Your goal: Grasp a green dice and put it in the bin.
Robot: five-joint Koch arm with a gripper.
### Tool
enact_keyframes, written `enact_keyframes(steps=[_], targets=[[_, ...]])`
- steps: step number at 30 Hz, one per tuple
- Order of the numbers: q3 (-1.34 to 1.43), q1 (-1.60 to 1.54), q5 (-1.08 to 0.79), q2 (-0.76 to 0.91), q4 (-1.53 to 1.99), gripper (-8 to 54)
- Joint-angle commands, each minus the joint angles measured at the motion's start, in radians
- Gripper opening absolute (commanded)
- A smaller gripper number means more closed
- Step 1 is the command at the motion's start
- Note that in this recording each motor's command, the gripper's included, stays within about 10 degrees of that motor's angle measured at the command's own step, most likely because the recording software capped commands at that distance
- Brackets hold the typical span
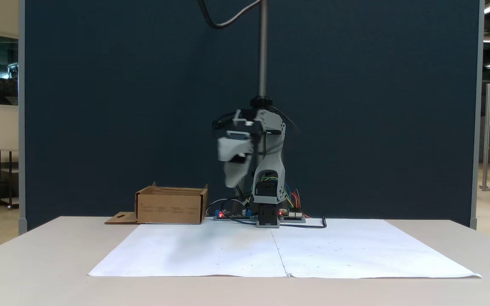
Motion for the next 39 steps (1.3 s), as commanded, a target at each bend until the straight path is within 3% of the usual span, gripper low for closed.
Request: enact_keyframes(steps=[1, 8, 23, 39], targets=[[0.021, -0.071, 0.041, 0.055, -0.165, 44.0], [0.201, -0.276, 0.04, 0.186, -0.432, 43.5], [0.752, -0.264, 0.038, 0.477, -0.883, 43.2], [1.083, -0.275, 0.041, 0.503, -1.382, 44.8]])
